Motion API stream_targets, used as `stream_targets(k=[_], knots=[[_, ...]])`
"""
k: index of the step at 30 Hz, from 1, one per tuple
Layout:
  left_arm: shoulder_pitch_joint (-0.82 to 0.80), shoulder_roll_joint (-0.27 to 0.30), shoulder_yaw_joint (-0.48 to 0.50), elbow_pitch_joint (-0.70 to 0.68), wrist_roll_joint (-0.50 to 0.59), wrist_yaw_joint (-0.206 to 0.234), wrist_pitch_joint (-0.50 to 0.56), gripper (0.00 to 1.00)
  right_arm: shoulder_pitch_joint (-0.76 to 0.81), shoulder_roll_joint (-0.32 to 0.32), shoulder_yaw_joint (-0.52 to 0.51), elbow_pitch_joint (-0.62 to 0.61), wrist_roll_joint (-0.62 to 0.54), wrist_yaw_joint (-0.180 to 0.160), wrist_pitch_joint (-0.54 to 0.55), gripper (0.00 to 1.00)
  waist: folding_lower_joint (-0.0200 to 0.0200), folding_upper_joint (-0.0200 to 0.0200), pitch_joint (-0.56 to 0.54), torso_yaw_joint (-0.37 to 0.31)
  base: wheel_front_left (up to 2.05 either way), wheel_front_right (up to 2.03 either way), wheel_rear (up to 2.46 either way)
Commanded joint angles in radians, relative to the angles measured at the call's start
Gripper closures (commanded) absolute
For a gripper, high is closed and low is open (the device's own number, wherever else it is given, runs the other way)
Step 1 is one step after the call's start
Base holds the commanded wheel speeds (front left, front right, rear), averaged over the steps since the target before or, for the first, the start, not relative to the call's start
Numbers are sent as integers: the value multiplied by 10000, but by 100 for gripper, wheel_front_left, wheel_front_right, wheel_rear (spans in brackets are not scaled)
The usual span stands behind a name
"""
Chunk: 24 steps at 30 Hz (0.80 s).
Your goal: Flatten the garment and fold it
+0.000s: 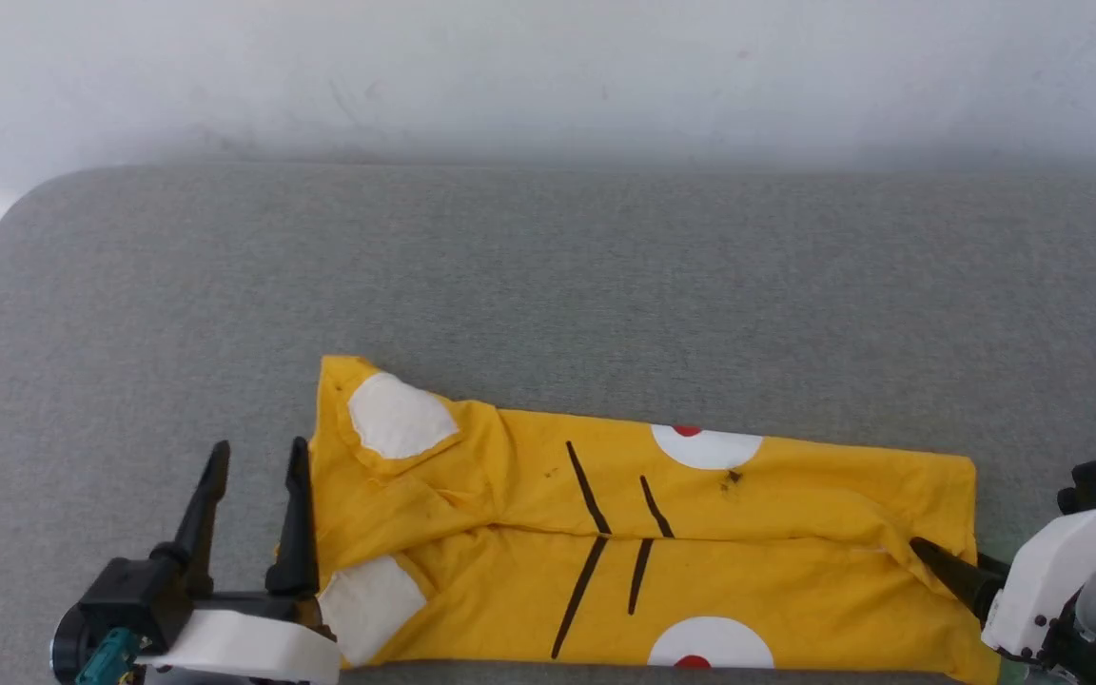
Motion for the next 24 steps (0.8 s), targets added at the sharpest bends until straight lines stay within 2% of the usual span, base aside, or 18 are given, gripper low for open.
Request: stream_targets(k=[1,4,5,6,9,13,17,21,24], knots=[[-96,-128,34,-74,161,-135,-45,0,12,168,73,348,82,-7,164,0,0,0,80,284,0,0,0],[-78,-290,107,-119,353,-268,-46,0,167,392,223,909,254,-7,586,0,0,0,99,375,0,0,0],[-60,-323,136,-115,416,-297,-46,0,211,457,260,1046,331,-7,766,39,0,0,101,390,0,0,0],[-41,-352,169,-109,468,-324,-46,0,241,517,308,1161,420,-7,985,65,0,0,104,389,0,0,0],[10,-437,295,-90,560,-405,-46,0,203,570,490,1113,594,-7,1290,100,0,0,103,339,0,0,0],[50,-548,430,-29,661,-476,-46,0,36,409,695,636,639,-7,1142,100,0,0,72,200,0,0,0],[105,-583,510,41,769,-538,-47,0,-91,-11,659,-119,488,-7,504,100,0,0,47,43,0,0,0],[199,-576,536,124,868,-557,-47,0,13,-532,78,-612,226,-7,102,100,0,0,25,-97,0,0,0],[262,-565,514,199,932,-545,-47,0,238,-867,-792,-710,10,-7,55,100,0,0,27,-169,0,0,0]])
